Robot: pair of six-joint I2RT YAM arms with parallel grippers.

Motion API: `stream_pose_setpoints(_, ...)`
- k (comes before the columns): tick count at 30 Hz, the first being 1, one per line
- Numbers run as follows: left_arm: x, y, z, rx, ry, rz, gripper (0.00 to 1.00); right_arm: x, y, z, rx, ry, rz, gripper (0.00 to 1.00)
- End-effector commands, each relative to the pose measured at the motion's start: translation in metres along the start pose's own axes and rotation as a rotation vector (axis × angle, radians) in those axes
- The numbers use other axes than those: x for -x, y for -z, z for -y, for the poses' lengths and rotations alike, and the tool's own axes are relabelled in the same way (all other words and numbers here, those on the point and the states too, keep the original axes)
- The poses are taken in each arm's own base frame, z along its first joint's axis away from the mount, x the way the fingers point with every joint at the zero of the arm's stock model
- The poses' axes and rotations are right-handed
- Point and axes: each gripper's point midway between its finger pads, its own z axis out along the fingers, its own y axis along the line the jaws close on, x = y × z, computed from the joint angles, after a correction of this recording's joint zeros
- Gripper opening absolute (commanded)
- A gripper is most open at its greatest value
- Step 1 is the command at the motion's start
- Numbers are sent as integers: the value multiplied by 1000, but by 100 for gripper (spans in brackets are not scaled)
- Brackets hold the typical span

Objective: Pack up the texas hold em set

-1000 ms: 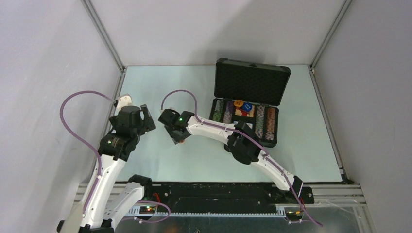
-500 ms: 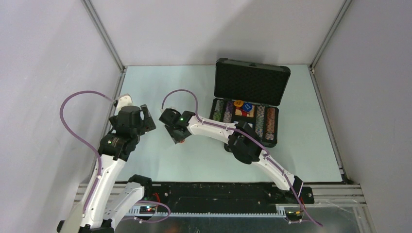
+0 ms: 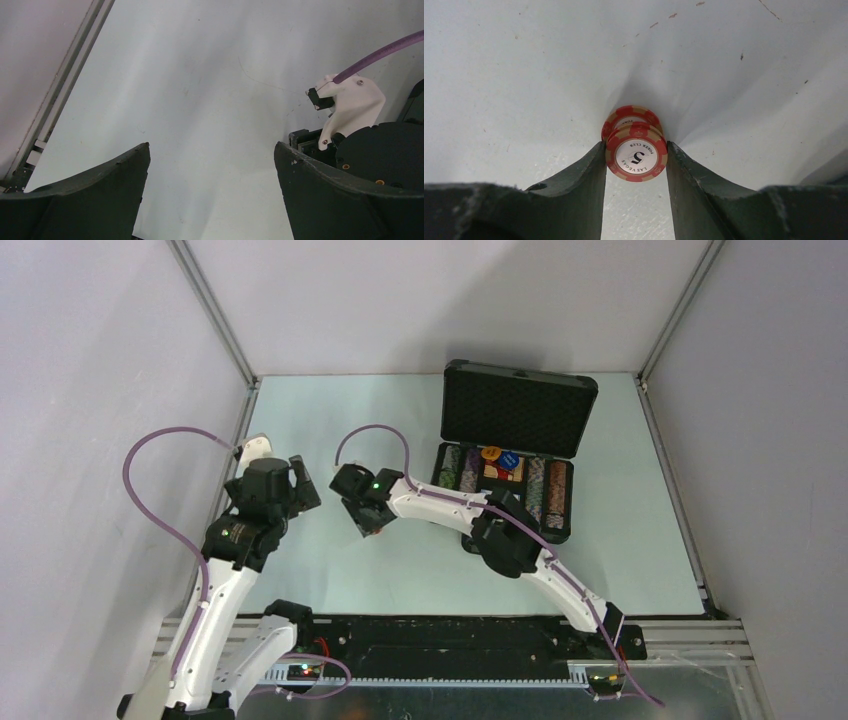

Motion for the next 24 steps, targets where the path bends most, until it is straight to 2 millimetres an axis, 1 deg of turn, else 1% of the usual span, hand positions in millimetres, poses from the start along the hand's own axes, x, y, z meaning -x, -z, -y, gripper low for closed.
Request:
stream_pose_setpoints(1, 7, 1, -4, 11, 11, 35, 98, 28, 38, 3, 15, -30, 87, 0)
stream_pose_setpoints(12, 14, 7, -12, 35, 43, 75, 98, 34, 53, 9, 10, -42, 118, 0)
stream_pose_setpoints(16, 16, 8, -15, 43, 56, 85, 98, 36, 62, 13, 3, -40, 125, 0)
stream_pose_setpoints(19, 19, 11, -18, 46, 73, 100, 98, 35, 71, 20, -5, -37, 128, 0)
stream_pose_setpoints(20, 20, 12, -19, 47, 82, 107, 98, 29, 70, 22, 0, -34, 115, 0)
stream_pose_setpoints(22, 26, 17, -18, 32, 103, 125, 98, 32, 86, 29, 13, -36, 130, 0)
stream_pose_setpoints(24, 32, 22, -13, -4, 129, 147, 98, 27, 92, 38, 0, -26, 124, 0)
